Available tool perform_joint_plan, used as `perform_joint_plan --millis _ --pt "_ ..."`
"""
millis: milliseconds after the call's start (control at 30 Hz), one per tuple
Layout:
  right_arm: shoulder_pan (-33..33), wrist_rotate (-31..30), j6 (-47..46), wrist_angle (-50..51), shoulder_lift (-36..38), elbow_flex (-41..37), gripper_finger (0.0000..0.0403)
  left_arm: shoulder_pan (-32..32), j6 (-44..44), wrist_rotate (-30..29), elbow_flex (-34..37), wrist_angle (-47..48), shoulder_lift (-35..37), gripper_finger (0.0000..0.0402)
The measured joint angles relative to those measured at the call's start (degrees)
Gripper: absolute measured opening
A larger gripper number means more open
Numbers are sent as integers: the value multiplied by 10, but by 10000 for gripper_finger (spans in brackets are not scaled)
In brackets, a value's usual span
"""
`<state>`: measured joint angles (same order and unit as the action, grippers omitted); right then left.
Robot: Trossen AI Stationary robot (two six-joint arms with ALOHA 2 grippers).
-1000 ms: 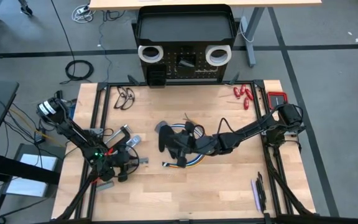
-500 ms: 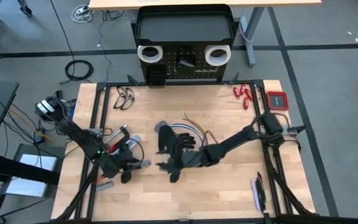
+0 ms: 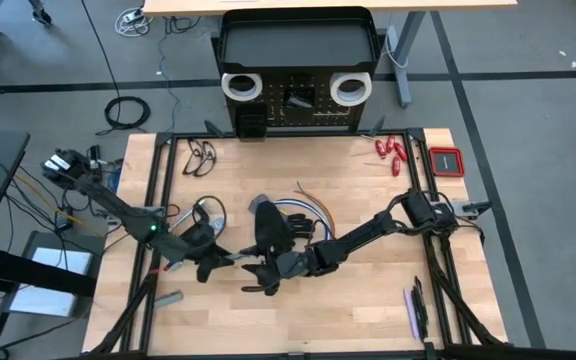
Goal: Hang tools onto peg board
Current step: Put the terminal block into the black bin on the peg board
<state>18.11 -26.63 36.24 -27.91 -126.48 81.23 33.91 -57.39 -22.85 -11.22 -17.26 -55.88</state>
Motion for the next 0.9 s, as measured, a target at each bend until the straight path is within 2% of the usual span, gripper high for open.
perform_joint_plan --millis 133,333,467,733,900 --pt "-5 18 11 5 0 0 216 -18 -2 25 0 -35 8 120" --pt "-9 9 10 14 0 0 190 -29 -1 46 -1 -61 6 121" --pt "-11 8 10 15 0 0 156 -33 -1 55 -1 -63 7 122" --pt "-13 8 10 18 0 -1 54 -36 17 70 -1 -76 7 124" --pt "-8 3 -19 20 7 -2 48 -35 73 62 -1 -93 7 140"
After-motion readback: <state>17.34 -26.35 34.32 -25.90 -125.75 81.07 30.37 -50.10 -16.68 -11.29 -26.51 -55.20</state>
